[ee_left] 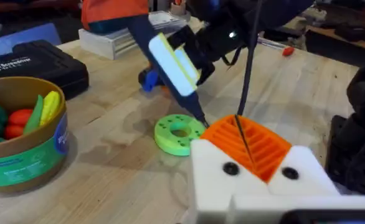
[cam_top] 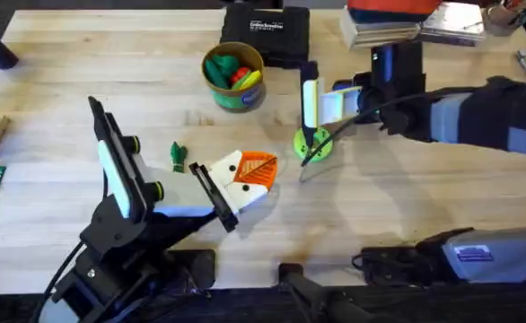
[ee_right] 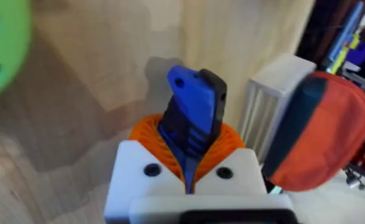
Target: Pick up the gripper from the table and insert it into the empty holder that is missing its gripper. Then pick up a screw, insert it into the mounting hole, and use the screwdriver to tighten it. Finally, clean up the table by picking up the vegetable and placing it into the bucket.
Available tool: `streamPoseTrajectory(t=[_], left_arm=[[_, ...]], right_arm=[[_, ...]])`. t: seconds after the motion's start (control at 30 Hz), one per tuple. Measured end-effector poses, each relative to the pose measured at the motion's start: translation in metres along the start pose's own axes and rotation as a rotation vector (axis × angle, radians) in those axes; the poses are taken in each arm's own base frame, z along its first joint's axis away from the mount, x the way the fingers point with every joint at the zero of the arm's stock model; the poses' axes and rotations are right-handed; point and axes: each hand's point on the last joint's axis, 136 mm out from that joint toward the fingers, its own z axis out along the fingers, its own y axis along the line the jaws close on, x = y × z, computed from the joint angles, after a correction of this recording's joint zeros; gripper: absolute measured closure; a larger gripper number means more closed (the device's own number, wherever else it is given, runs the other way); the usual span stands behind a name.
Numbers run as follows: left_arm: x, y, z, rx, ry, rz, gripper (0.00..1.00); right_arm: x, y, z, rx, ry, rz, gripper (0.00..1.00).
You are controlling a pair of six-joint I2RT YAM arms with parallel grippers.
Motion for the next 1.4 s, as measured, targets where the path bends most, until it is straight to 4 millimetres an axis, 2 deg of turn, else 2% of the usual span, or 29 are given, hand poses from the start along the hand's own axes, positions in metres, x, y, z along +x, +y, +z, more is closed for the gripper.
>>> streamPoseTrajectory(t=[0.07,0.13,0.17,0.2,0.23,0.37,0.4,0.43,0.67,0.83,0.97,1.13,1.23,1.4], left_arm=[[0.0,0.0,0.0,0.0,0.0,0.0,0.995],[0.0,0.0,0.0,0.0,0.0,0.0,0.995],[0.0,0.0,0.0,0.0,0.0,0.0,0.995],[0.0,0.0,0.0,0.0,0.0,0.0,0.995],[0.0,0.0,0.0,0.0,0.0,0.0,0.995],[0.0,0.0,0.0,0.0,0.0,0.0,0.995],[0.0,0.0,0.0,0.0,0.0,0.0,0.995],[0.0,0.0,0.0,0.0,0.0,0.0,0.995],[0.0,0.0,0.0,0.0,0.0,0.0,0.995],[0.0,0.0,0.0,0.0,0.0,0.0,0.995],[0.0,0.0,0.0,0.0,0.0,0.0,0.995],[0.0,0.0,0.0,0.0,0.0,0.0,0.995],[0.0,0.0,0.0,0.0,0.0,0.0,0.995],[0.0,0.0,0.0,0.0,0.0,0.0,0.995]], right_arm=[[-0.001,0.009,0.006,-0.027,0.003,-0.025,0.973],[-0.001,0.008,0.007,-0.023,0.003,-0.03,0.96],[-0.001,0.008,0.007,-0.024,0.004,-0.03,0.928],[-0.001,0.008,0.007,-0.024,0.004,-0.028,0.855],[-0.001,0.008,0.007,-0.022,0.006,-0.026,0.748],[0.0,-0.002,0.004,-0.012,0.014,-0.028,0.155],[0.001,-0.006,0.002,-0.004,0.017,-0.028,0.05],[0.001,-0.007,0.001,-0.009,0.017,-0.027,0.022],[0.006,-0.004,-0.005,-0.023,0.038,0.086,0.01],[0.013,-0.005,-0.019,-0.013,0.06,0.258,0.01],[0.02,-0.014,-0.044,0.016,0.062,0.439,0.01],[0.027,-0.01,-0.077,-0.014,0.059,0.674,0.009],[0.025,-0.008,-0.1,-0.05,0.026,0.863,0.009],[0.013,-0.02,-0.139,-0.086,-0.104,1.221,0.008]])
